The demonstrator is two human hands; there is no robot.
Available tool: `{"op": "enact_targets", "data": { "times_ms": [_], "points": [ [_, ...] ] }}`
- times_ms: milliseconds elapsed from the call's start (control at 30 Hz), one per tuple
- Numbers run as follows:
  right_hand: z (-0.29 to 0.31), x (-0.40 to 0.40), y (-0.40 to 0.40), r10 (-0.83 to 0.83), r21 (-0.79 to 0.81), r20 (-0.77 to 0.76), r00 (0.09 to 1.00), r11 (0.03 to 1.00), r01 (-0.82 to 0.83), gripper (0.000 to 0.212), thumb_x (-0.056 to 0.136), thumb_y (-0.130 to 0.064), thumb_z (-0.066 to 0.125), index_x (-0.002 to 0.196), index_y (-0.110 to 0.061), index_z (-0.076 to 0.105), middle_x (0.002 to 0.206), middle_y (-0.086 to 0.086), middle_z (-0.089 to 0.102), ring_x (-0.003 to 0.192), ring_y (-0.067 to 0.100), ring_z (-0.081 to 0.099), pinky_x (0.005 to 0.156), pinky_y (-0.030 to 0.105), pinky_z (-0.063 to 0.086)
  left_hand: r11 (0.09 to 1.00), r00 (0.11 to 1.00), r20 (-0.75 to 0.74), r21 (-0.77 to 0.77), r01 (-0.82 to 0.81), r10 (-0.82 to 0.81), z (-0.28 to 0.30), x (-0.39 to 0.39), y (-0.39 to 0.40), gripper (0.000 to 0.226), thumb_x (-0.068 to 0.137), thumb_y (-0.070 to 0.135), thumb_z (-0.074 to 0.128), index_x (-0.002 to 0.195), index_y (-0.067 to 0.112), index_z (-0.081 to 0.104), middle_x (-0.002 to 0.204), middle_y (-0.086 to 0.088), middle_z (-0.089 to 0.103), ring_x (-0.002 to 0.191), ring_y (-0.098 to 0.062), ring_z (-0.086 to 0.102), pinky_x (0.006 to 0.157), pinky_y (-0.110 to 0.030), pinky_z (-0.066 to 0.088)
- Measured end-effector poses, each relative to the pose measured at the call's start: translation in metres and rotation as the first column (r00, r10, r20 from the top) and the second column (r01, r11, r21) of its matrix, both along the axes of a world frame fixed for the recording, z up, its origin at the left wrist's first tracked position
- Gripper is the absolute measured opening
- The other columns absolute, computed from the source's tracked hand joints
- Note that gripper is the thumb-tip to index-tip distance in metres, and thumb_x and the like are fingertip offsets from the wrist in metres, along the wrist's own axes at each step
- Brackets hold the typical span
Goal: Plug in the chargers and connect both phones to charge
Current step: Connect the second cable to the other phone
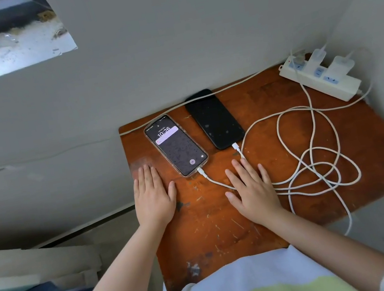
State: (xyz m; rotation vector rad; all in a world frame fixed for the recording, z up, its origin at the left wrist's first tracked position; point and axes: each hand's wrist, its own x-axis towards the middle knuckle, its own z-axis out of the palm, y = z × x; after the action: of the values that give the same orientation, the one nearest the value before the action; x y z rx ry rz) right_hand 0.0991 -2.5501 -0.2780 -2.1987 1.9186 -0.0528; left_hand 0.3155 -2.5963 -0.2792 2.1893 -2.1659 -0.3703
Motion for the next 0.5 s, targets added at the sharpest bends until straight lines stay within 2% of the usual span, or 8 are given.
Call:
{"op": "enact_targets", "data": {
  "times_ms": [500],
  "points": [
    [0.0002, 0.0008, -0.001, -0.008, 0.008, -0.007, 1.0, 1.0, 0.008, 0.055, 0.091, -0.044, 0.044, 0.138, -0.018, 0.034, 0.15, 0.01, 0.027, 0.139, 0.029, 0.017, 0.111, 0.051, 0.013, 1.0, 1.0, -0.012, -0.021, -0.007, 0.007, -0.0005, 0.0001, 0.0, 0.064, 0.093, 0.043, 0.025, 0.141, 0.005, 0.007, 0.153, -0.013, 0.007, 0.141, -0.022, 0.0, 0.112, -0.032, -0.005]
  ]
}}
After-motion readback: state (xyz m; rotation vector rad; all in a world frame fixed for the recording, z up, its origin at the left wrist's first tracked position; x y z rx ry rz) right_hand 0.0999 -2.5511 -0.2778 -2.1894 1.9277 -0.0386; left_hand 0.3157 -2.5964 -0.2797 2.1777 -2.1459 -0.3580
